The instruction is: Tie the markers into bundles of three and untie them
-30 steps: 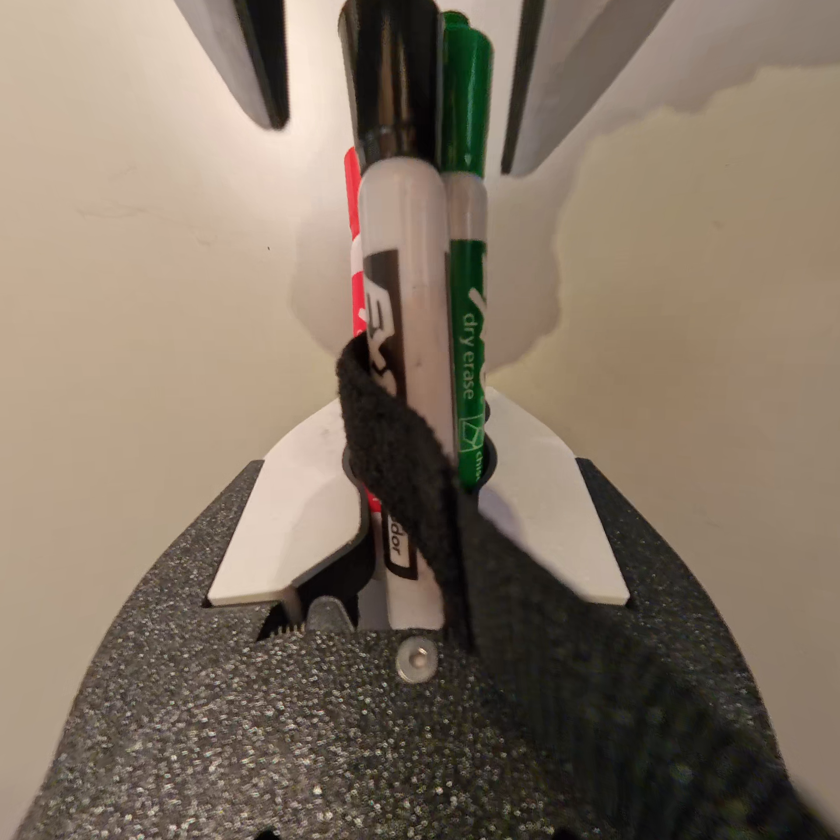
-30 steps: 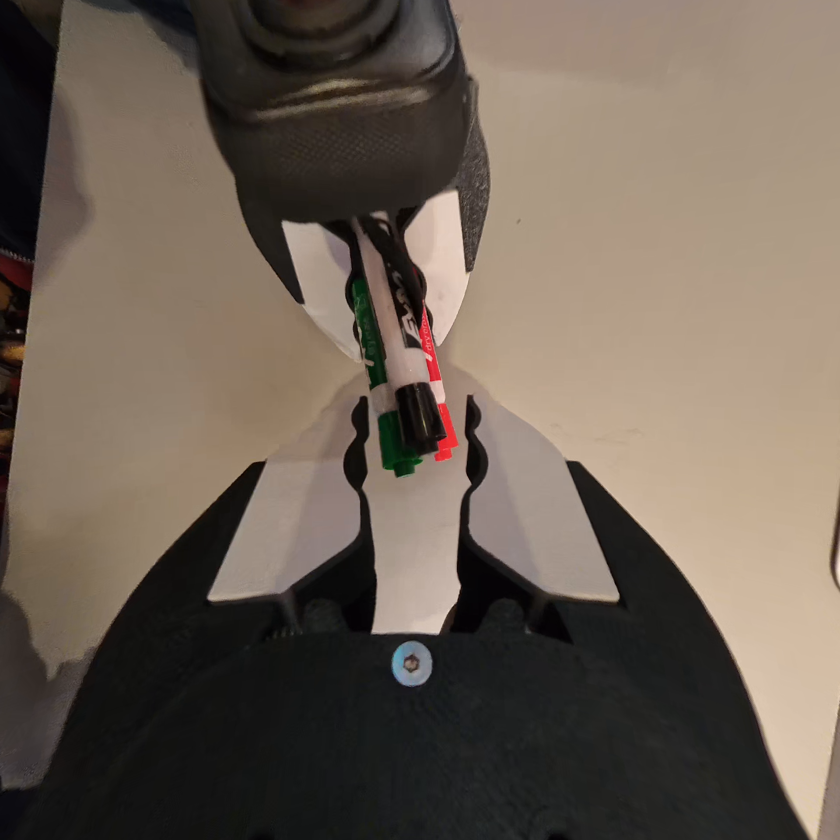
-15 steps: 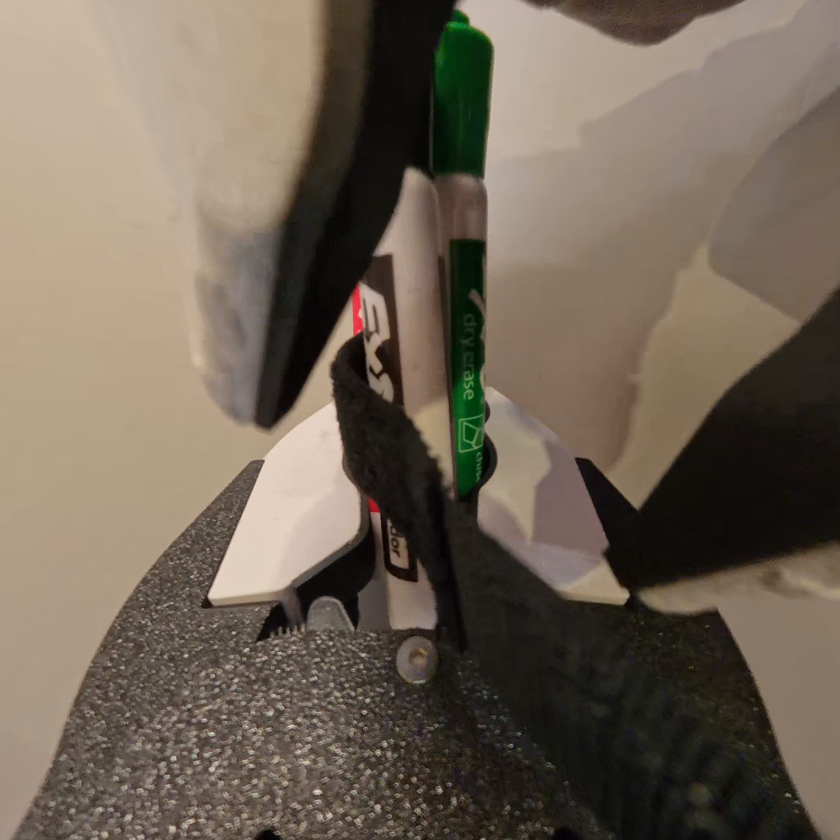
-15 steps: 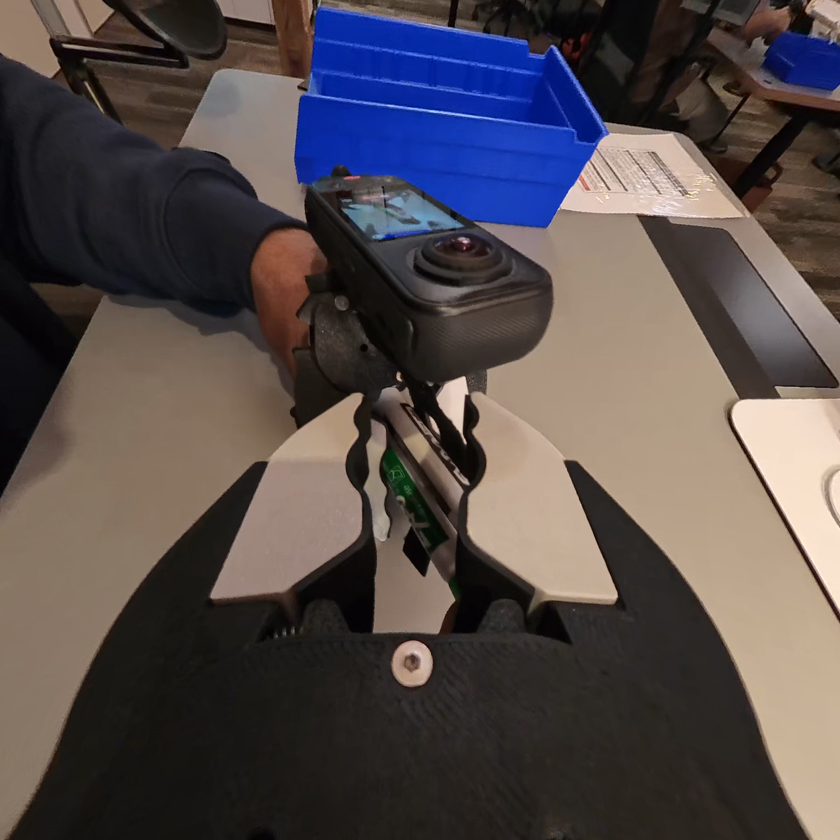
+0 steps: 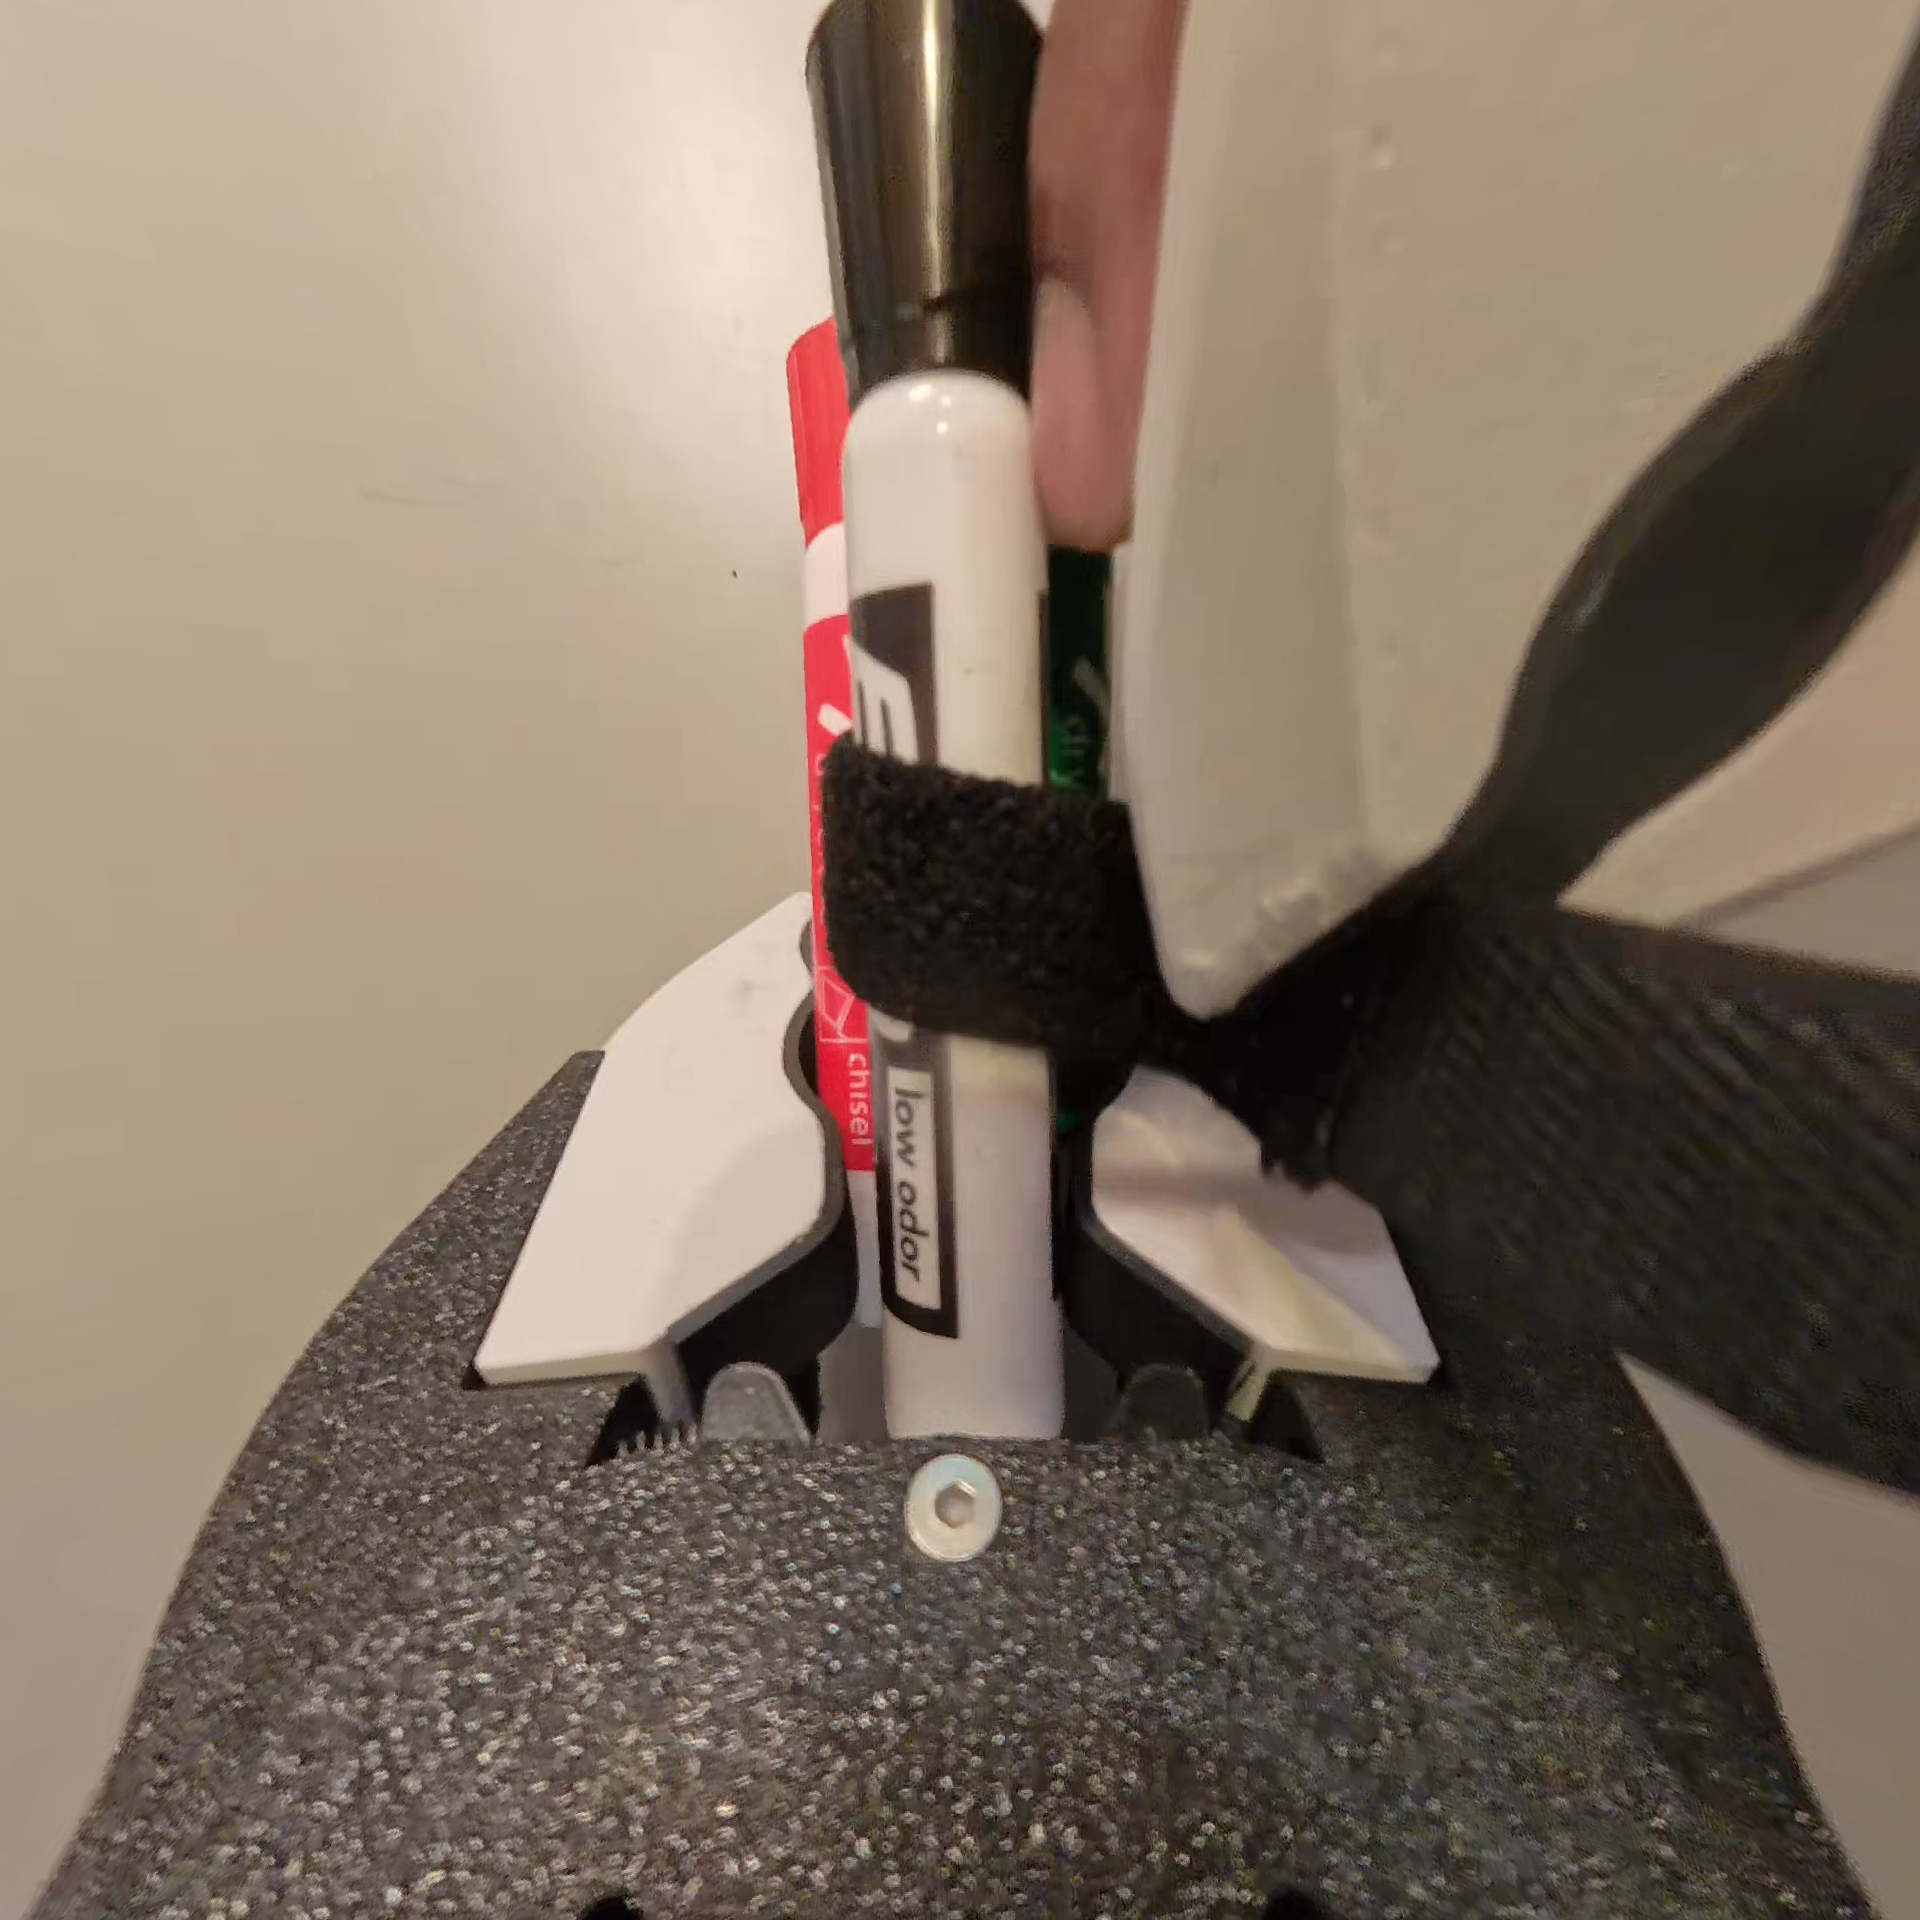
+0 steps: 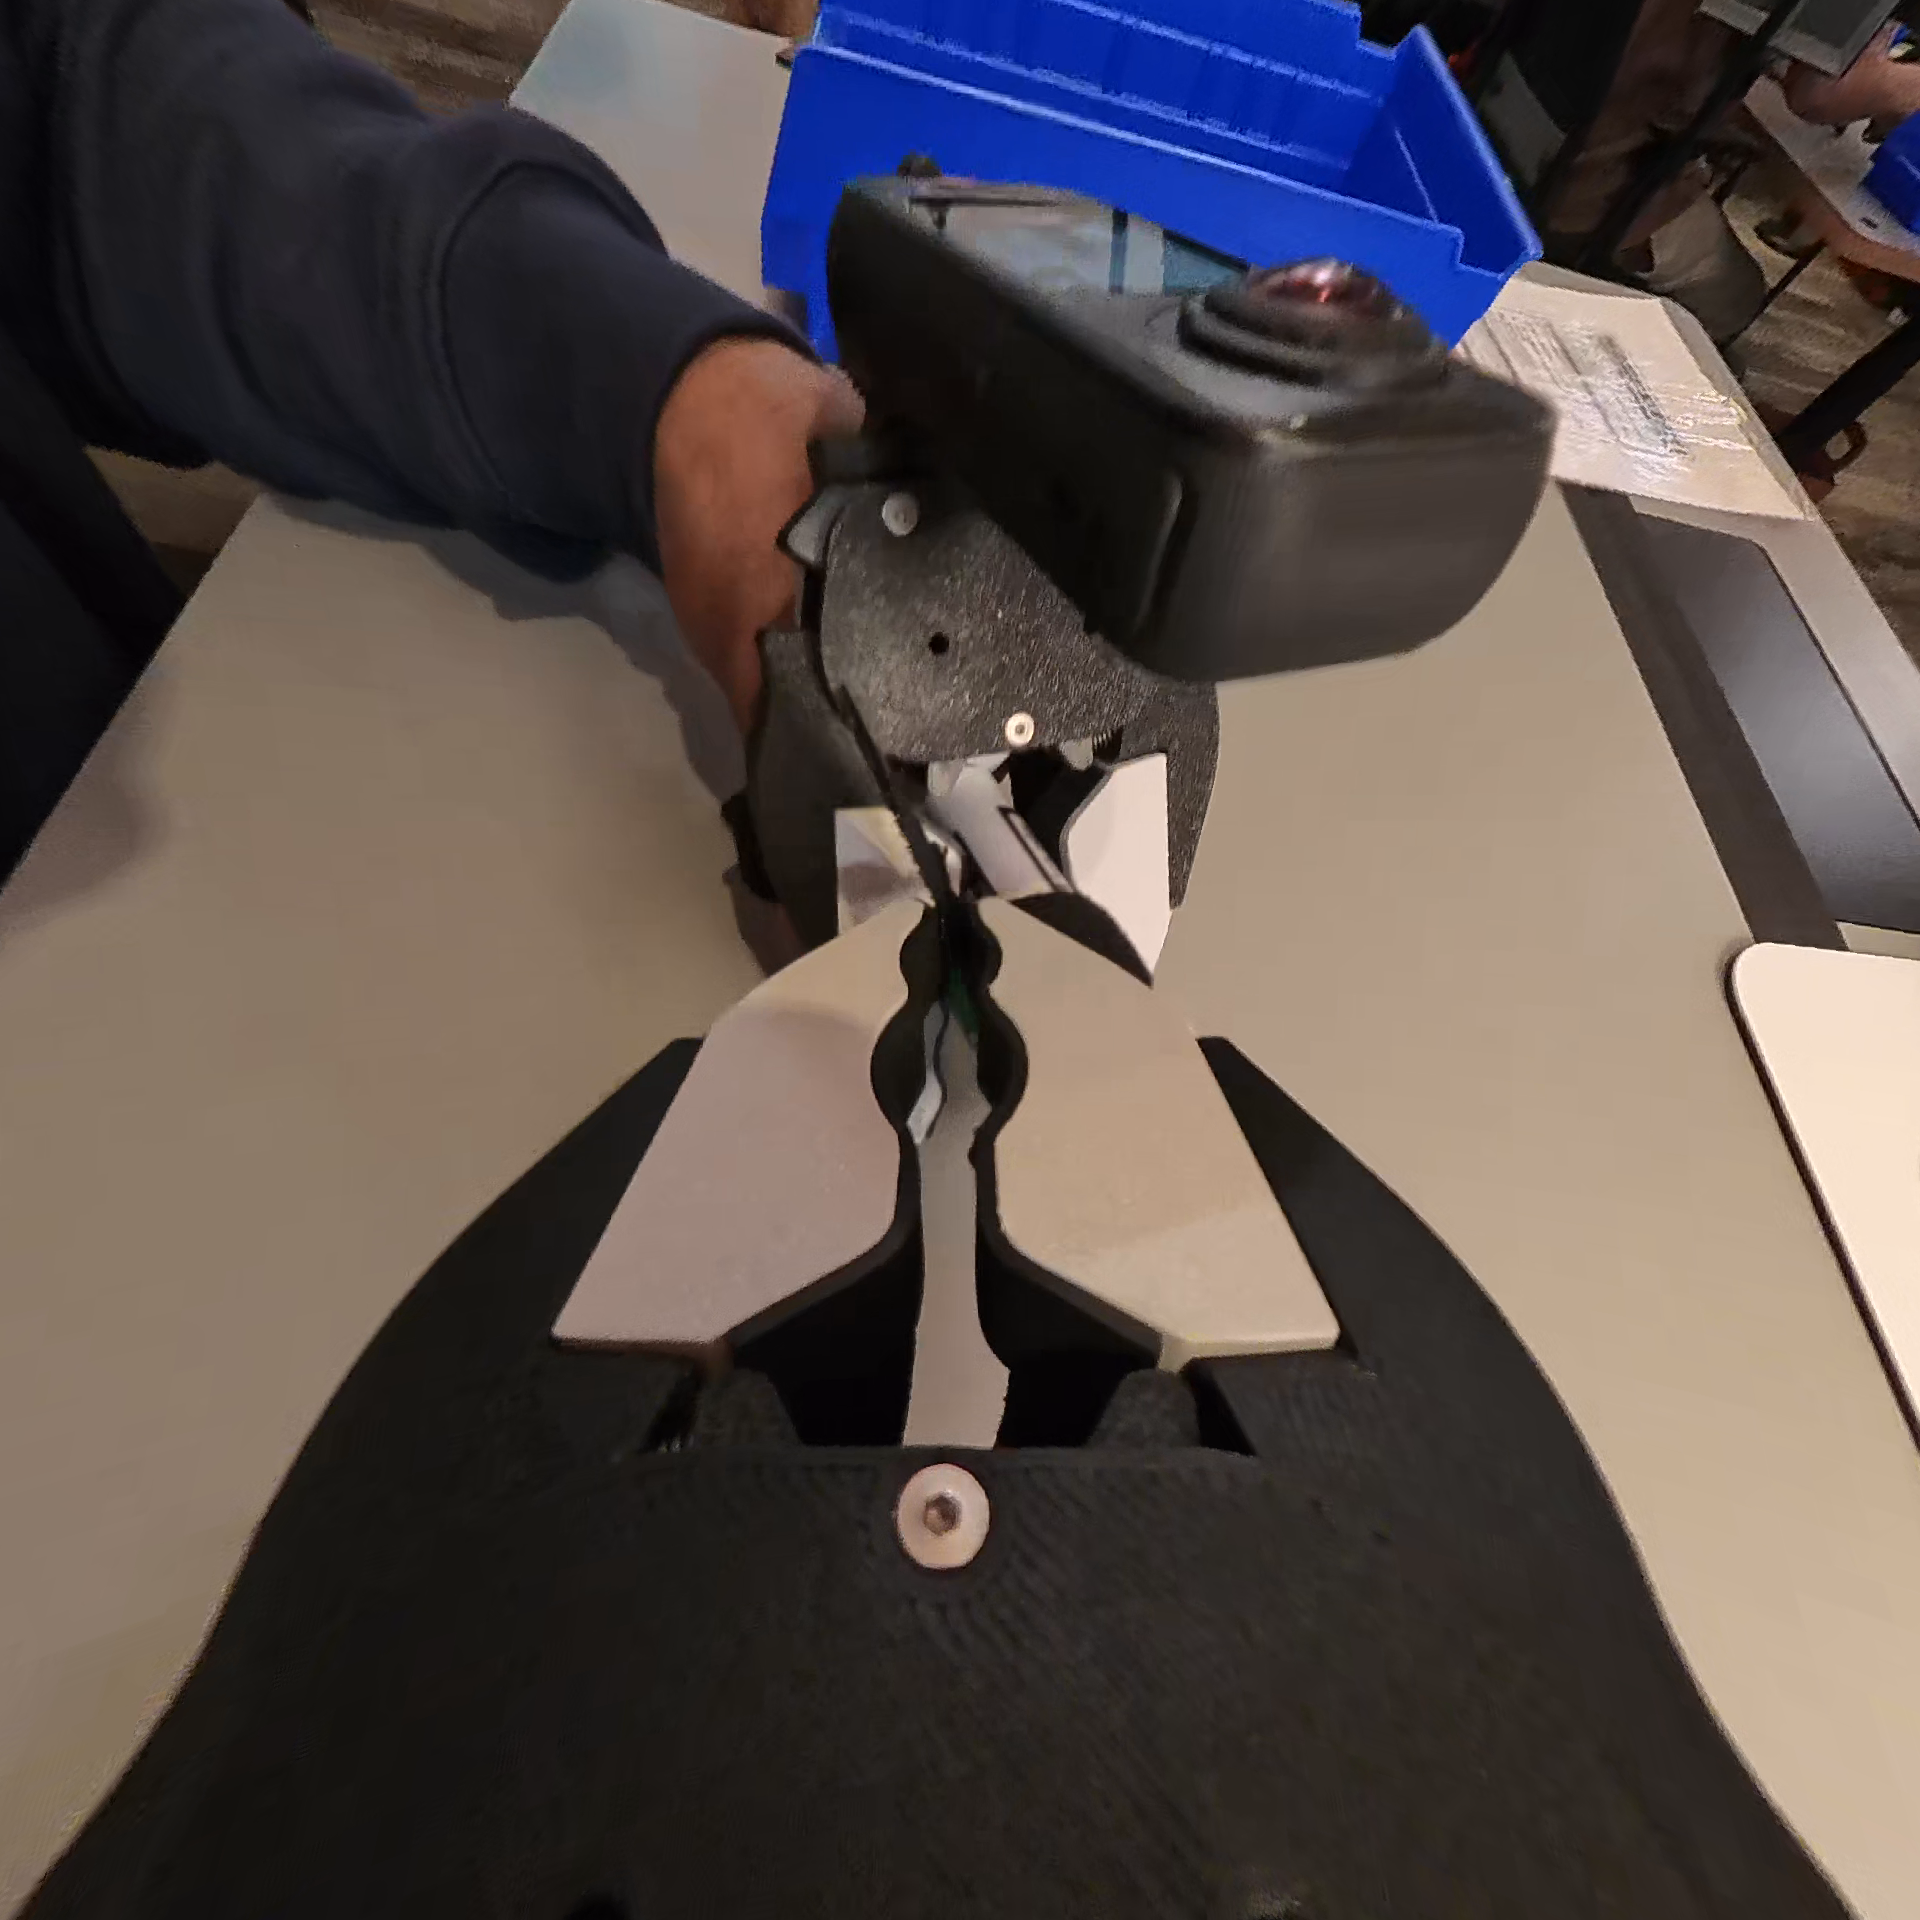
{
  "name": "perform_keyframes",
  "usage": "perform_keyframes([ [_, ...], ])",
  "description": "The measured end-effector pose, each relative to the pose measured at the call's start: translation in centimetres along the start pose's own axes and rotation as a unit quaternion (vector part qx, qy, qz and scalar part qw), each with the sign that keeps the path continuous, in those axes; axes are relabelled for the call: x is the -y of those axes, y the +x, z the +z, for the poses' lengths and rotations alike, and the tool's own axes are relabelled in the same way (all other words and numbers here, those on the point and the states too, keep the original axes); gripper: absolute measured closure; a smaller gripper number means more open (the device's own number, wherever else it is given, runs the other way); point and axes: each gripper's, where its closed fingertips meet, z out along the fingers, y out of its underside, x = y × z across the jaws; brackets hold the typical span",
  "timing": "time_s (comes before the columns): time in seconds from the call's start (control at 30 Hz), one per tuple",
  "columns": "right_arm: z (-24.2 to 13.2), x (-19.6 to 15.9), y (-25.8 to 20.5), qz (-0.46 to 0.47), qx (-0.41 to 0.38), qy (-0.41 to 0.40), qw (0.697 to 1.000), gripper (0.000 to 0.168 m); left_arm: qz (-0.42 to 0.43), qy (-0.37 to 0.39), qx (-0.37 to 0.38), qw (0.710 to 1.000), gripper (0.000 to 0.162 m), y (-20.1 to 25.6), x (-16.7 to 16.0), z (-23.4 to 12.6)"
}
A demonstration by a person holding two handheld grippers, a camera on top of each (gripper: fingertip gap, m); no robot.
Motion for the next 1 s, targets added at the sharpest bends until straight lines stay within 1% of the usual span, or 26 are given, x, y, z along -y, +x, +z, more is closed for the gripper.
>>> perform_keyframes([
  [0.03,-0.1,-0.3,-0.1,-0.007,0.0,-0.001,1.0,0.165,0.001,-0.001,-0.001,1.0,0.117,0.1,0.0,0.0],
  [0.27,-0.8,-1.2,-0.7,-0.049,-0.01,0.007,0.999,0.164,0.004,-0.004,-0.001,1.0,0.118,0.4,0.0,0.4],
  [0.63,-0.6,-2.0,-0.8,-0.158,-0.07,-0.003,0.985,0.163,-0.01,-0.003,-0.011,1.0,0.117,0.4,-0.1,0.5],
  [0.83,-0.5,-1.9,-1.2,-0.228,-0.093,-0.001,0.969,0.161,-0.018,-0.005,-0.01,1.0,0.117,0.3,-0.1,0.4],
  [0.9,-0.4,-2.2,-1.4,-0.253,-0.099,-0.01,0.962,0.157,-0.019,-0.004,-0.008,1.0,0.117,0.2,-0.1,0.3],
  [1.0,-0.3,-2.5,-1.3,-0.285,-0.116,-0.022,0.951,0.157,-0.02,-0.005,-0.009,1.0,0.117,0.2,-0.1,0.3],
])
